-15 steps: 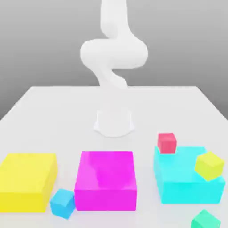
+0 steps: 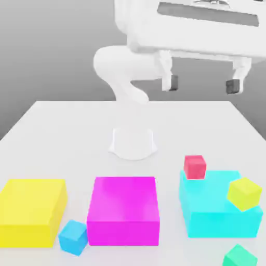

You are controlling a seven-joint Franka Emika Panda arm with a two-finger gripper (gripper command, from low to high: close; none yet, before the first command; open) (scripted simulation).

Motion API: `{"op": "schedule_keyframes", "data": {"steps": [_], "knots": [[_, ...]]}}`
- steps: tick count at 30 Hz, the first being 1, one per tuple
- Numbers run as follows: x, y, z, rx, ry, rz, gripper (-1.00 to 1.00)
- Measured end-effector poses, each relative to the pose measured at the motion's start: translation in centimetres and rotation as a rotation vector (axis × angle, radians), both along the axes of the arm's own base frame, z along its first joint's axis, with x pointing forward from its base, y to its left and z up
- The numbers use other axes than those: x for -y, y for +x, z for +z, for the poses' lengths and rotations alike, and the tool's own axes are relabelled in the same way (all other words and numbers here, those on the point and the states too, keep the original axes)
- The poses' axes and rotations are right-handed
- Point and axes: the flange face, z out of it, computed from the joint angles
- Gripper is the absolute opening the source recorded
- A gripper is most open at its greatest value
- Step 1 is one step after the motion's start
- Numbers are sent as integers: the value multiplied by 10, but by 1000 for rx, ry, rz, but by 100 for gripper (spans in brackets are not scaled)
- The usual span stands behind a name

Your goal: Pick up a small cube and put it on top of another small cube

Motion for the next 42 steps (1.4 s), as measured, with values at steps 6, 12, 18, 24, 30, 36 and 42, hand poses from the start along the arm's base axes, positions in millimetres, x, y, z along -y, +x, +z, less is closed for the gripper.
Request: {"op": "schedule_keyframes", "data": {"steps": [6, 12, 18, 24, 30, 36, 42], "knots": [[-48, 15, -102, -141, -36, 126, 0], [-86, 9, -207, -283, -52, 237, 0], [-113, -7, -306, -376, -53, 316, 0], [-113, -8, -335, -378, -53, 318, -100], [-114, -8, -301, -379, -52, 319, -100], [-3, 2, -262, -384, 18, -75, -100], [132, -20, -243, -372, 122, -588, -100]]}}
